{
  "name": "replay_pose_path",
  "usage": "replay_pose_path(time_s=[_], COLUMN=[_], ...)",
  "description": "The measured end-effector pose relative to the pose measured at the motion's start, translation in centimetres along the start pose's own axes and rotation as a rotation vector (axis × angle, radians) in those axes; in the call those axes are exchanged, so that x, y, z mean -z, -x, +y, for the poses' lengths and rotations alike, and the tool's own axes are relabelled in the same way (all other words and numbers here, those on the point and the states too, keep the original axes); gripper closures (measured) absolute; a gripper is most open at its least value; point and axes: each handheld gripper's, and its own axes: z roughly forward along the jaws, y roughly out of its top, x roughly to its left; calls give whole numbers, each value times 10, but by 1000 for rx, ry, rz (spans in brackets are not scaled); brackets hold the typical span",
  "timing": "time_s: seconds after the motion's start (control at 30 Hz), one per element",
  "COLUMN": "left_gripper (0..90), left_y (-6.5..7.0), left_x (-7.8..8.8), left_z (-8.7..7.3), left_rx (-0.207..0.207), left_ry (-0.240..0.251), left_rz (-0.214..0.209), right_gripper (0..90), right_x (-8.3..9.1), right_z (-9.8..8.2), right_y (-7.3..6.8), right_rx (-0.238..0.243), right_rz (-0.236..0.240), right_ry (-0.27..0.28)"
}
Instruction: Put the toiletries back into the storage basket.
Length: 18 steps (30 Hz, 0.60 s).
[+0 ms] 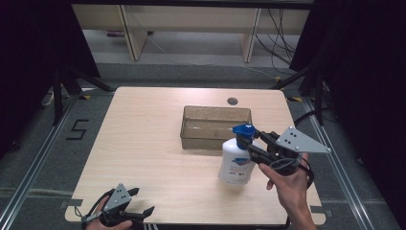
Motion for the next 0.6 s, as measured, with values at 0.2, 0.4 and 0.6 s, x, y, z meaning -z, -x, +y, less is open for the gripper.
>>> replay_pose_path(time_s=[0.2,0.4,0.6], left_gripper=[162,162,162], left_y=[0,-1,0], left_x=[0,0,0], left_z=[0,0,0], left_rx=[0,-1,-1], left_ry=[0,0,1], left_rz=[-1,1,2], right_gripper=[619,619,619], right_x=[-1,-1,-5], right_z=[6,13,18], right_y=[7,12,18], right_rx=[15,-9,4], right_rz=[-17,-23,-36], right_ry=[18,30,47])
